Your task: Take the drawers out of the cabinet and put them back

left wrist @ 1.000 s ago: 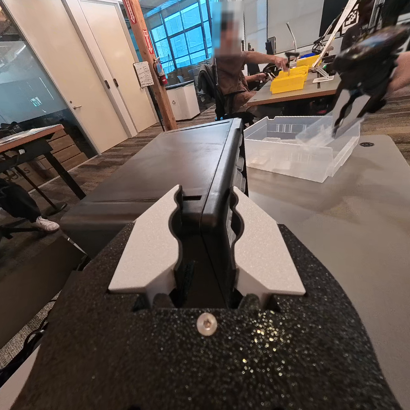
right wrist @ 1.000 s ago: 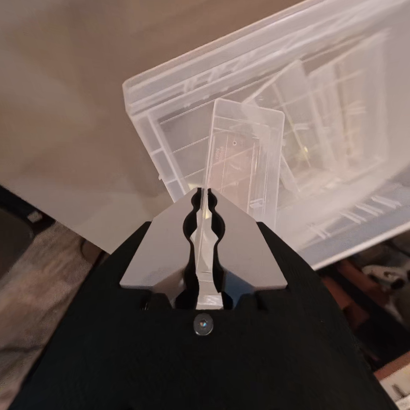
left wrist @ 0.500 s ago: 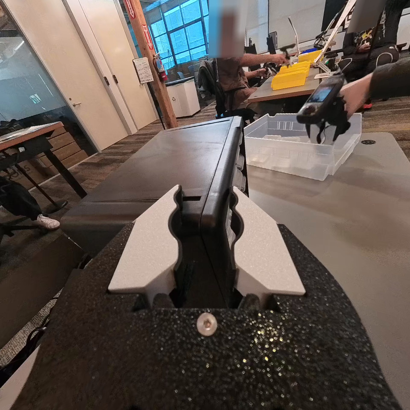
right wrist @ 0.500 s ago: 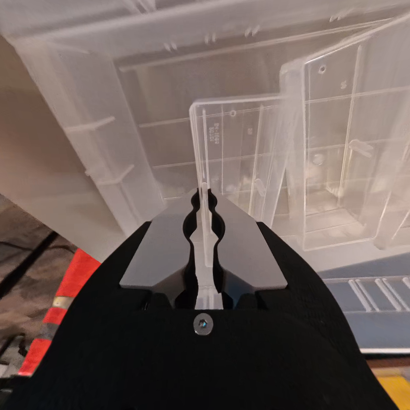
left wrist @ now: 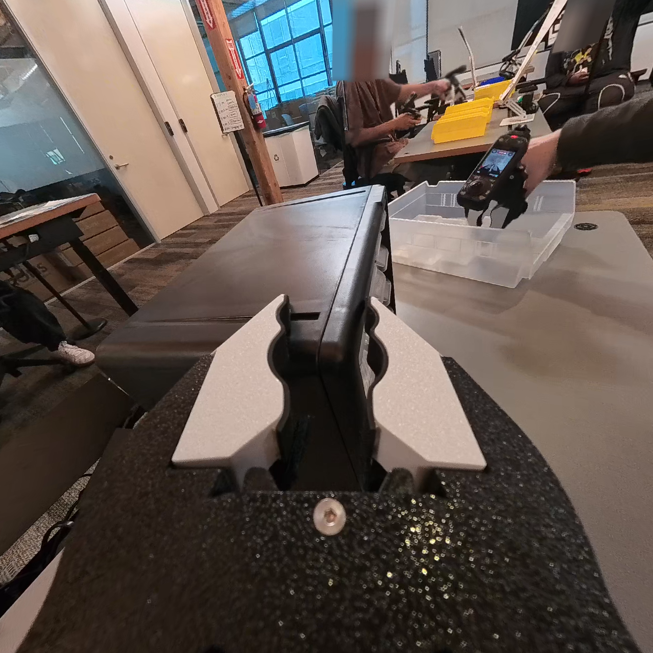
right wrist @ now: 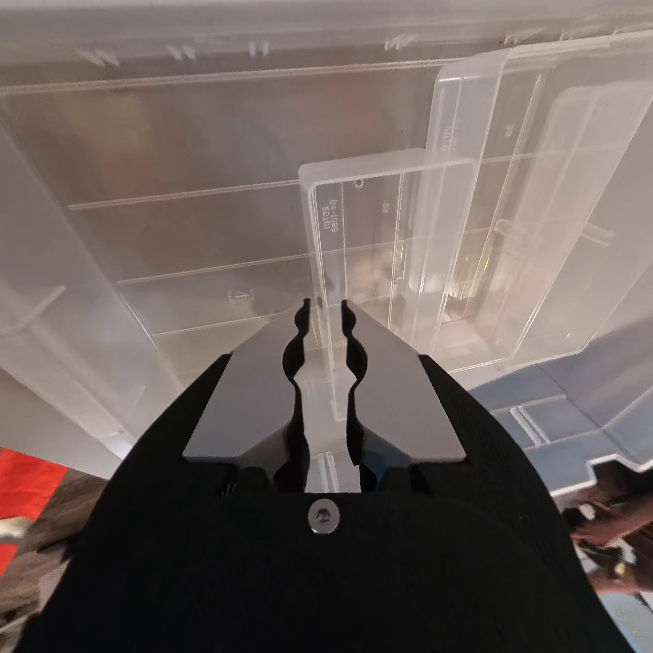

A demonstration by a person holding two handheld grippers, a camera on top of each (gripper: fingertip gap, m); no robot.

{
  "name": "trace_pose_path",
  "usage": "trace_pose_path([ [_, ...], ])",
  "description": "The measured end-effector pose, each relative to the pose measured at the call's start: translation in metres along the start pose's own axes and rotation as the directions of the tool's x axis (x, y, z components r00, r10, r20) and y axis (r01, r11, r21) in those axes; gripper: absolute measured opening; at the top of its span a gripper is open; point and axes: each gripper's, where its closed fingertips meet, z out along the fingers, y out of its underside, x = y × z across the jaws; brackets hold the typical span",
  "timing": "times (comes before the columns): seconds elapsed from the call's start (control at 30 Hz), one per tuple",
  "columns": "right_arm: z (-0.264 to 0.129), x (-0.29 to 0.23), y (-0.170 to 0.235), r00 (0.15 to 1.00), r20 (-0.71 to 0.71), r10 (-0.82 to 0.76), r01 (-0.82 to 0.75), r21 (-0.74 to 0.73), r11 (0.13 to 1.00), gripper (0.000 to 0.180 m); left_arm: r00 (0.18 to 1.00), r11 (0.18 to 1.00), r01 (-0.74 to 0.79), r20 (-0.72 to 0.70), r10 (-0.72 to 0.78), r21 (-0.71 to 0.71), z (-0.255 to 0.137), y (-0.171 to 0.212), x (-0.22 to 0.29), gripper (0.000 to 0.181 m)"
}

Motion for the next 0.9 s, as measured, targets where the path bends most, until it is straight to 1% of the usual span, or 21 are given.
trace_pose_path([
  [0.07, 0.000, -0.001, 0.000, 0.998, -0.002, 0.065, -0.065, 0.005, 0.998, 0.029, 1.000, 1.000, 0.000, 0.000, 0.000, 0.001, 0.000, 0.000, 0.000, 0.041],
  [0.13, -0.004, 0.000, 0.008, 0.984, -0.005, 0.176, -0.176, -0.012, 0.984, 0.039, 1.000, 1.000, 0.000, 0.000, 0.000, 0.001, 0.000, 0.000, 0.000, 0.040],
  [0.2, -0.015, 0.004, 0.013, 0.955, -0.032, 0.296, -0.295, 0.040, 0.955, 0.042, 1.000, 1.000, 0.000, 0.000, 0.000, 0.003, 0.000, 0.000, 0.000, 0.040],
  [0.27, -0.036, 0.014, 0.012, 0.902, -0.066, 0.426, -0.408, 0.191, 0.893, 0.042, 1.000, 1.000, 0.001, -0.001, -0.001, 0.003, 0.000, 0.000, 0.000, 0.040],
  [0.33, -0.066, 0.026, 0.002, 0.818, -0.067, 0.571, -0.502, 0.400, 0.767, 0.042, 1.000, 1.000, 0.001, 0.000, -0.001, 0.003, 0.000, 0.000, 0.000, 0.040],
  [0.37, -0.084, 0.030, -0.008, 0.783, -0.063, 0.619, -0.511, 0.502, 0.698, 0.042, 1.000, 1.000, 0.000, 0.000, 0.000, 0.003, 0.000, 0.000, 0.000, 0.040],
  [0.43, -0.127, 0.031, -0.038, 0.743, -0.104, 0.661, -0.432, 0.680, 0.592, 0.041, 1.000, 1.000, 0.000, 0.000, 0.000, 0.004, 0.000, 0.000, 0.000, 0.040],
  [0.47, -0.148, 0.026, -0.059, 0.743, -0.140, 0.655, -0.358, 0.743, 0.565, 0.040, 1.000, 1.000, 0.000, 0.000, 0.000, 0.004, 0.000, 0.000, 0.000, 0.040],
  [0.5, -0.166, 0.018, -0.083, 0.750, -0.187, 0.635, -0.274, 0.785, 0.555, 0.040, 1.000, 1.000, 0.000, 0.000, 0.000, 0.004, 0.000, 0.000, 0.000, 0.040],
  [0.53, -0.180, 0.006, -0.109, 0.765, -0.240, 0.597, -0.188, 0.804, 0.564, 0.035, 1.000, 1.000, 0.000, 0.000, 0.000, 0.004, 0.000, 0.000, 0.000, 0.040],
  [0.57, -0.186, -0.006, -0.134, 0.784, -0.293, 0.547, -0.112, 0.800, 0.589, 0.026, 1.000, 1.000, 0.000, 0.000, 0.000, 0.004, 0.000, 0.000, 0.000, 0.040],
  [0.63, -0.185, -0.020, -0.180, 0.796, -0.389, 0.463, -0.011, 0.756, 0.654, 0.028, 1.000, 1.000, 0.000, 0.000, 0.000, 0.004, 0.000, 0.000, 0.000, 0.040],
  [0.7, -0.171, -0.029, -0.224, 0.804, -0.463, 0.374, 0.086, 0.712, 0.697, 0.032, 1.000, 1.000, 0.000, -0.001, 0.000, 0.003, 0.000, 0.000, 0.000, 0.040],
  [0.73, -0.162, -0.029, -0.241, 0.793, -0.509, 0.335, 0.135, 0.683, 0.718, 0.035, 1.000, 1.000, 0.000, -0.002, 0.000, 0.003, 0.000, 0.000, 0.000, 0.040],
  [0.8, -0.147, -0.024, -0.264, 0.731, -0.629, 0.267, 0.239, 0.601, 0.763, 0.039, 1.000, 1.000, -0.001, -0.002, 0.001, 0.002, 0.000, 0.000, 0.000, 0.040],
  [0.87, -0.137, -0.017, -0.277, 0.640, -0.738, 0.212, 0.326, 0.511, 0.796, 0.033, 1.000, 1.000, -0.001, -0.002, 0.001, 0.002, 0.000, 0.000, 0.000, 0.040],
  [0.9, -0.133, -0.014, -0.282, 0.621, -0.755, 0.209, 0.335, 0.498, 0.800, 0.034, 1.000, 1.000, -0.001, -0.002, 0.001, 0.002, 0.000, 0.000, 0.000, 0.040],
])
